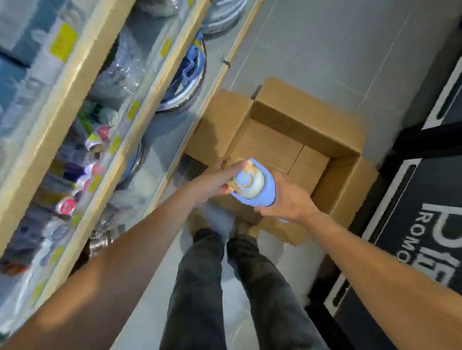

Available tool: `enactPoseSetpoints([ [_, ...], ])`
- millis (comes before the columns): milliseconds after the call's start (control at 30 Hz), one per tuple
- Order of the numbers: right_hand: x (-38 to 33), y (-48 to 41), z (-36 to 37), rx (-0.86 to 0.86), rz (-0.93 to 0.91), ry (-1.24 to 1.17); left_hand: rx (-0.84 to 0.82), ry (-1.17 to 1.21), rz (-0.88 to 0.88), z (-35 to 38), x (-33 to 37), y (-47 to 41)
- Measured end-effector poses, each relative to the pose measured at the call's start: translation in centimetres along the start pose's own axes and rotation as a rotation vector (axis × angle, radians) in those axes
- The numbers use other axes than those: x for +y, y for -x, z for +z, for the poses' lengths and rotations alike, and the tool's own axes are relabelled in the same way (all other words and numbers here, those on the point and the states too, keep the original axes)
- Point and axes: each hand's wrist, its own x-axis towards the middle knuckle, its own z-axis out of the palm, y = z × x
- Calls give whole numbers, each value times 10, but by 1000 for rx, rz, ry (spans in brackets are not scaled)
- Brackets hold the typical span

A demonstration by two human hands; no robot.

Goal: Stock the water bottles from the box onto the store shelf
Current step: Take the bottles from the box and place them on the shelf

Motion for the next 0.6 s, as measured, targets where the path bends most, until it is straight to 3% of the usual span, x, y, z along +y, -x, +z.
enactPoseSetpoints([
  [133, -58, 36, 4, -62, -89, 52, 197, 283, 89, -12, -37, 80],
  [333, -135, 93, 58, -290, -193, 145, 73, 398, 80, -14, -126, 206],
  [500, -231, 191, 140, -500, -535, 284, 387, 670, 226, -8, -232, 322],
  [600, -277, 249, 187, -626, -742, 233, 576, 852, 352, -7, -284, 383],
])
